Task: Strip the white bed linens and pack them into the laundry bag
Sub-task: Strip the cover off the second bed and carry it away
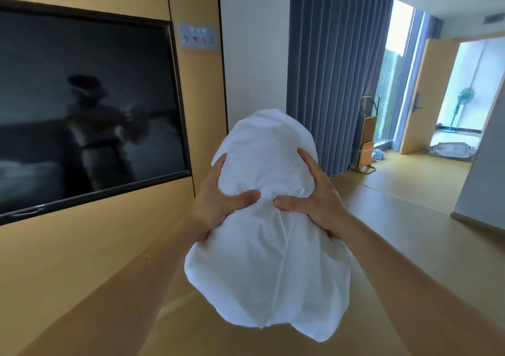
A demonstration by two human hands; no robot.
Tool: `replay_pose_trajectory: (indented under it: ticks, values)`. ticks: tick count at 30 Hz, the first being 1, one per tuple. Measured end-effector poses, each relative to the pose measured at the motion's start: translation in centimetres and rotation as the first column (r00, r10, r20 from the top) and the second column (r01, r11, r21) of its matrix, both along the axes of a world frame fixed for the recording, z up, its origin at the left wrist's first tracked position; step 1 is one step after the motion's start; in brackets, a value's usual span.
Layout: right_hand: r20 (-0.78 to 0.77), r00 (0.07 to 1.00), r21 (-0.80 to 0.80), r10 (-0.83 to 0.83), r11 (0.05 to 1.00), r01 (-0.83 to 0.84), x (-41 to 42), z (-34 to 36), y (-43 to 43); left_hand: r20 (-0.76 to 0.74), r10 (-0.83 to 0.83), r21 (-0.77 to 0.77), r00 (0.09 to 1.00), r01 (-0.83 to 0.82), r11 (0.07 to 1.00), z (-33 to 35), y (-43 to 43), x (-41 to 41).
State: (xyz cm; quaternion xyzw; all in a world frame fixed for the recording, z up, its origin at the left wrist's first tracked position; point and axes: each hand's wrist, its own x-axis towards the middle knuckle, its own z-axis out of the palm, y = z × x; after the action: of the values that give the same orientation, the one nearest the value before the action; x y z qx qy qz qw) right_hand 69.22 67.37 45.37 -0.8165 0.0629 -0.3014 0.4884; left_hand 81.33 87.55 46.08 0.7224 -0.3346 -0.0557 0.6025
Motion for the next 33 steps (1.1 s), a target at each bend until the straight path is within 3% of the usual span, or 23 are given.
replay_pose_trajectory:
  ticks: [12, 19, 28, 33]
  values:
    - [-0.041, 0.978, -0.037, -0.206, 0.978, 0.204, 13.7, -2.5, -19.8, -0.049, -0.163, -0.010, 0.985, 0.163, 0.987, -2.7, -21.7, 16.1]
    - [-0.040, 0.929, -0.093, -0.368, 0.927, 0.364, 20.5, -0.8, -30.9, 0.037, -0.331, -0.039, 0.943, 0.333, 0.942, -1.4, -35.8, 25.7]
    - [-0.043, 0.857, -0.051, -0.513, 0.858, 0.511, 23.7, -1.7, -47.0, 0.026, -0.485, -0.003, 0.874, 0.485, 0.874, -3.0, -55.8, 31.9]
    - [-0.033, 0.847, -0.040, -0.531, 0.847, 0.530, 26.5, -1.8, -58.5, 0.048, -0.482, -0.002, 0.875, 0.483, 0.876, -2.9, -67.6, 34.8]
